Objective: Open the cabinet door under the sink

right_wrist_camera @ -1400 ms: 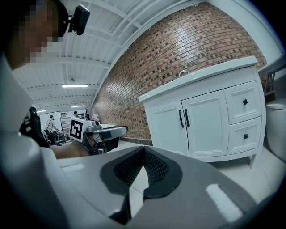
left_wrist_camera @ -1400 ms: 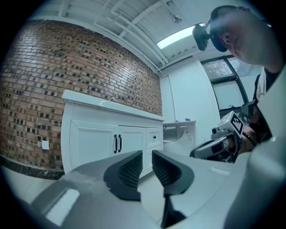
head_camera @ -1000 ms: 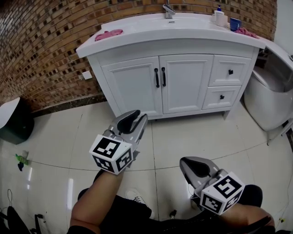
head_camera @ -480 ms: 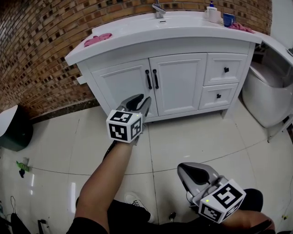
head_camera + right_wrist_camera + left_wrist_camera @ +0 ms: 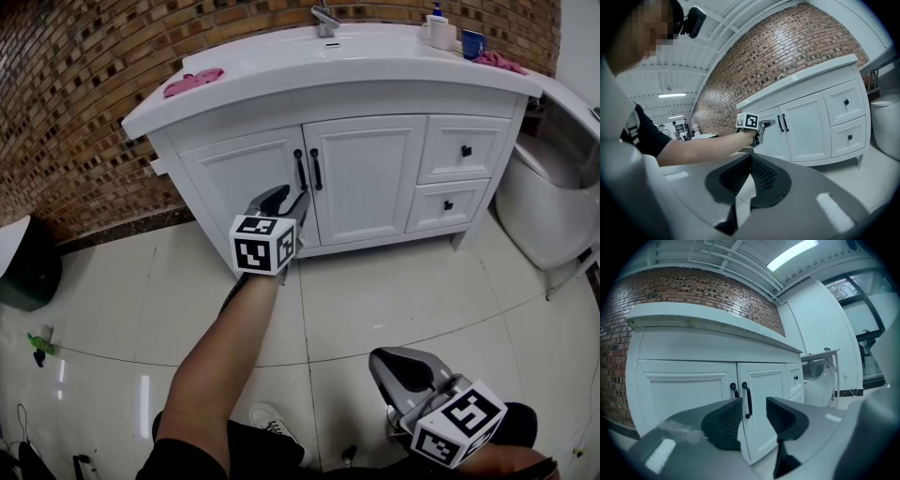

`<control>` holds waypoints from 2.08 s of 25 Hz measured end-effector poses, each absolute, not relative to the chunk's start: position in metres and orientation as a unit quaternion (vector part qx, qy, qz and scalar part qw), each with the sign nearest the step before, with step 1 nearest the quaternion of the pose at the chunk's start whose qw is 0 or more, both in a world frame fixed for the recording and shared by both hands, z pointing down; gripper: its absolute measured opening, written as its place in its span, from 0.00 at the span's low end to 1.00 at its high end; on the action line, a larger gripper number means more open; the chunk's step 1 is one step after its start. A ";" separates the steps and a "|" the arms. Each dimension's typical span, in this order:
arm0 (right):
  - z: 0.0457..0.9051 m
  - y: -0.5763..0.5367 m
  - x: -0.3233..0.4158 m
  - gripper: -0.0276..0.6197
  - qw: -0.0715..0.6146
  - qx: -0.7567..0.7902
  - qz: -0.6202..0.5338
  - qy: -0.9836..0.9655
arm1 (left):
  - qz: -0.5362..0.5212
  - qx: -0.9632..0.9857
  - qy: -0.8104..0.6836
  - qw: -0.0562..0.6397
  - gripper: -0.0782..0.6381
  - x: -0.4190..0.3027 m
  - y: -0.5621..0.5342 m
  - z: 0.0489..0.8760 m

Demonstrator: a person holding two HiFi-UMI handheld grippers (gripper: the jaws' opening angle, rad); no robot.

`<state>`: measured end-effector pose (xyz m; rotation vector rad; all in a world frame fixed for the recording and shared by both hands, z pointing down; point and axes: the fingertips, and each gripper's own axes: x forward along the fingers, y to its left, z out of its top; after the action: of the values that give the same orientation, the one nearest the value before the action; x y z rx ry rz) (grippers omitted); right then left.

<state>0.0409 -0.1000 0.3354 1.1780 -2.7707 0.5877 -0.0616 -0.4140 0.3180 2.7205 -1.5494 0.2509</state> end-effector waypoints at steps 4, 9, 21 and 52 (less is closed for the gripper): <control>0.339 -0.107 0.041 0.05 0.042 0.386 0.197 -0.900 | 0.089 0.866 -0.491 0.009 0.36 -0.062 -0.436 0.327; 0.339 -0.114 0.044 0.05 0.042 0.389 0.200 -0.898 | 0.085 0.863 -0.497 0.018 0.36 -0.065 -0.459 0.335; 0.345 -0.125 0.059 0.05 0.042 0.398 0.200 -0.894 | 0.087 0.860 -0.502 0.015 0.34 -0.060 -0.503 0.339; 0.330 -0.116 0.045 0.05 0.043 0.389 0.179 -0.903 | 0.062 0.865 -0.495 0.048 0.17 -0.060 -0.473 0.344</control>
<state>0.0449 -0.1159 0.3301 1.1883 -2.7600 0.5485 -0.0598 -0.4730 0.3436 2.6388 -1.5085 0.1900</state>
